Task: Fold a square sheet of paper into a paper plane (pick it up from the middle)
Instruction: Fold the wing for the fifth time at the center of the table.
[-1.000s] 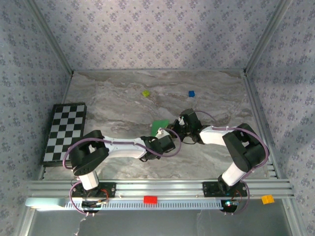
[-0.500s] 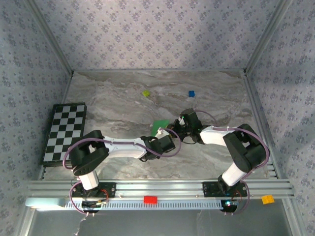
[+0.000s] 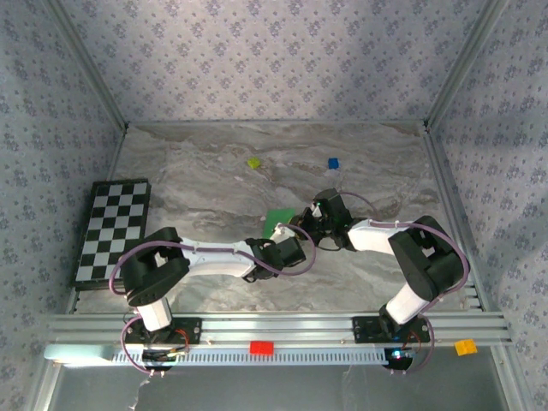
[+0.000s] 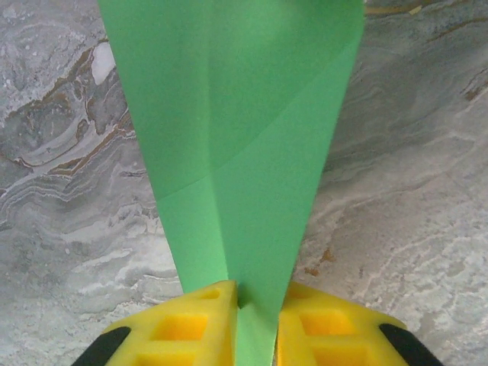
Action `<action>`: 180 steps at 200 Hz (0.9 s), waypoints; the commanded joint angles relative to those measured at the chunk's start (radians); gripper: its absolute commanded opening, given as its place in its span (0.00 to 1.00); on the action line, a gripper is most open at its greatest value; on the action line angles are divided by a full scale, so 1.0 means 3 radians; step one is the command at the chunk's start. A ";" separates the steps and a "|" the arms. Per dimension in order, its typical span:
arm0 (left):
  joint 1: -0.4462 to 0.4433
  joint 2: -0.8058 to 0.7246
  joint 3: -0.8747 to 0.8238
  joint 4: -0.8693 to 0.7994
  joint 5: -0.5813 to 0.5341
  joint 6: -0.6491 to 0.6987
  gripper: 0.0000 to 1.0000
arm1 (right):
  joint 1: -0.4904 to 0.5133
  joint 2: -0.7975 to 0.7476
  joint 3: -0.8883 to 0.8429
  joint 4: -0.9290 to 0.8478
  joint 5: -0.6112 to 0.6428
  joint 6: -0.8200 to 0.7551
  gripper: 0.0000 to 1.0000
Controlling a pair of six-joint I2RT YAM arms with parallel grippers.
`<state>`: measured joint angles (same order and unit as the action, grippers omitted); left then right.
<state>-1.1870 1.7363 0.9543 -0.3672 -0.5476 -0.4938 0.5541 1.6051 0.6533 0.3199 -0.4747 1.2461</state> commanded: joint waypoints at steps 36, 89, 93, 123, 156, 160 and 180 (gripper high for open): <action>-0.0034 -0.0070 -0.0062 -0.0044 -0.0086 0.0032 0.09 | -0.0007 -0.0118 0.0011 -0.0117 0.0043 0.0013 0.00; -0.0037 -0.0155 -0.0105 0.0029 -0.0045 0.0035 0.01 | -0.0017 -0.0247 0.0006 -0.0340 0.0125 -0.0130 0.11; -0.0035 -0.0165 -0.0103 0.0041 -0.0026 0.0038 0.00 | -0.0021 -0.0270 0.0002 -0.0386 0.0146 -0.0156 0.12; 0.0005 -0.0261 -0.0148 0.0200 0.0250 0.0046 0.00 | -0.0056 -0.0506 -0.0002 -0.0805 0.0340 -0.0373 0.25; 0.0206 -0.0373 -0.0260 0.0494 0.0917 0.0032 0.00 | -0.0126 -0.0893 -0.0096 -0.1191 0.0621 -0.0562 0.45; 0.0240 -0.0383 -0.0278 0.0544 0.1022 0.0031 0.00 | -0.0139 -0.0946 -0.0111 -0.1215 0.0653 -0.0574 0.47; 0.0396 -0.0414 -0.0363 0.0734 0.1448 0.0000 0.00 | -0.0195 -0.1183 -0.0196 -0.1315 0.0746 -0.0629 0.51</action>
<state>-1.1175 1.6482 0.8772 -0.2371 -0.3065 -0.4870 0.5144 1.3220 0.6281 0.0303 -0.3271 1.1088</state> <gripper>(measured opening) 0.045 0.497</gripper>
